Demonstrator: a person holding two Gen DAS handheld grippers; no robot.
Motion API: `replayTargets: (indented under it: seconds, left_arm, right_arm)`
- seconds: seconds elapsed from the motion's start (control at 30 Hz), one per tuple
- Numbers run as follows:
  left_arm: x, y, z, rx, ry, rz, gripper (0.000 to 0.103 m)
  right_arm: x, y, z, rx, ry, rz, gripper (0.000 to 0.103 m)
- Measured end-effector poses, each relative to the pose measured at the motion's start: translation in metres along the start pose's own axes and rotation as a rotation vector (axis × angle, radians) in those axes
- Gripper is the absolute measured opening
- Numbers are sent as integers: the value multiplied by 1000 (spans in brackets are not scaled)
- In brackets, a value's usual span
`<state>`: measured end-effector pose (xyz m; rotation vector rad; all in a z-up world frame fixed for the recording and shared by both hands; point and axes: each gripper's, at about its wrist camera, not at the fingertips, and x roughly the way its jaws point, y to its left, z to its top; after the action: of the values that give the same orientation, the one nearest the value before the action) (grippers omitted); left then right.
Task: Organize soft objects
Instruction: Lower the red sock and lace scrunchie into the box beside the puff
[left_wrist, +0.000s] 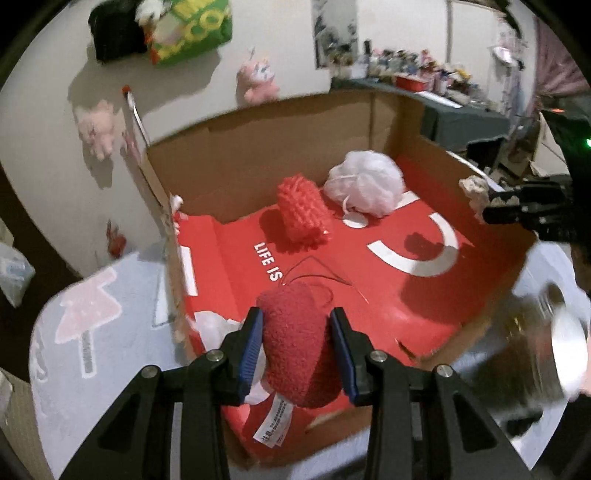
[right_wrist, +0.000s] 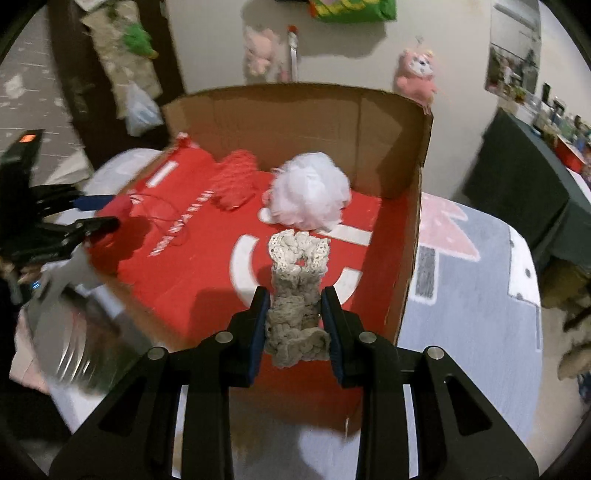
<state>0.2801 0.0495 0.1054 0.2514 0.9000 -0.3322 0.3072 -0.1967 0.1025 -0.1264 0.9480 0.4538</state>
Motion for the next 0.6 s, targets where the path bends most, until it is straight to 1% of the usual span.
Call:
replayTargets:
  seconds: [0.17,0.3,0.43,0.6]
  left_arm:
    - [33,0,24,-15,69,68,39]
    - [56,1,38,-11,118,115,39]
    - [74,3,48,4,157,154,40]
    - [89,7,46,5,198,175,40]
  right_arm:
    - [46,-7,27,61,132,-97,27]
    - [73,-12,40,69,206,-140,27]
    - [89,-13,46,65,240,-173,27]
    - [100,-17,46,47,256,-204,27]
